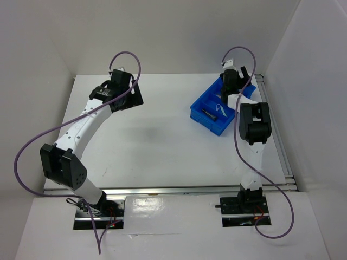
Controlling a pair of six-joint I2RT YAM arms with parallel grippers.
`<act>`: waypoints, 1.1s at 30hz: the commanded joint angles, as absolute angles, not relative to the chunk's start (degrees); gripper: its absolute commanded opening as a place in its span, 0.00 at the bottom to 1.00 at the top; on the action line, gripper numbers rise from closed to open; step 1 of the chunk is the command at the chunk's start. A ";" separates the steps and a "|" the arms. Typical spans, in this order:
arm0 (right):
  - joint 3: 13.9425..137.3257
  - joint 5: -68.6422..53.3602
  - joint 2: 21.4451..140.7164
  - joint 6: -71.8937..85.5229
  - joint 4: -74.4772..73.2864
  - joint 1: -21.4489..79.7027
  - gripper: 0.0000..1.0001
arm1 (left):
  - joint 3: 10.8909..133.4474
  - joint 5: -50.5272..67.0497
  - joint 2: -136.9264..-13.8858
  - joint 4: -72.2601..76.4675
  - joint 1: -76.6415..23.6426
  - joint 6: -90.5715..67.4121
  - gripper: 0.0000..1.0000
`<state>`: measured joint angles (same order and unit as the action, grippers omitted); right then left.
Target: Organize the makeup
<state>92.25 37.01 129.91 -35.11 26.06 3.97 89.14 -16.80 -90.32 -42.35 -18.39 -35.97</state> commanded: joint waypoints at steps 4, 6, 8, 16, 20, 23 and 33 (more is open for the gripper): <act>96.58 38.14 129.29 -31.47 23.57 5.18 1.00 | 88.59 -16.61 -90.70 -41.04 -18.11 -35.42 1.00; 100.53 38.67 128.76 -28.23 17.10 5.19 1.00 | 88.59 -15.21 -90.18 -40.43 -18.11 -33.93 1.00; 106.14 37.80 129.28 -20.36 6.48 5.80 1.00 | 88.59 -13.89 -90.18 -40.43 -18.11 -33.40 1.00; 118.40 15.14 121.04 5.25 -31.80 6.94 1.00 | 86.92 -13.89 -87.36 -40.96 -18.11 -33.40 1.00; 105.76 16.43 110.15 15.01 -33.75 9.75 1.00 | 84.90 -9.24 -83.85 -39.03 -18.11 -30.51 1.00; 93.28 15.47 99.96 19.24 -32.00 12.30 1.00 | 83.68 -6.07 -81.48 -39.02 -18.11 -29.27 1.00; 71.29 19.41 75.33 20.64 -29.70 9.67 1.00 | 80.51 -3.78 -76.91 -38.41 -18.11 -29.27 1.00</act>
<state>72.90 15.66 79.66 17.85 -29.71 10.13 81.28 -5.54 -78.30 -40.18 -18.33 -30.24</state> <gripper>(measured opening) 0.999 1.001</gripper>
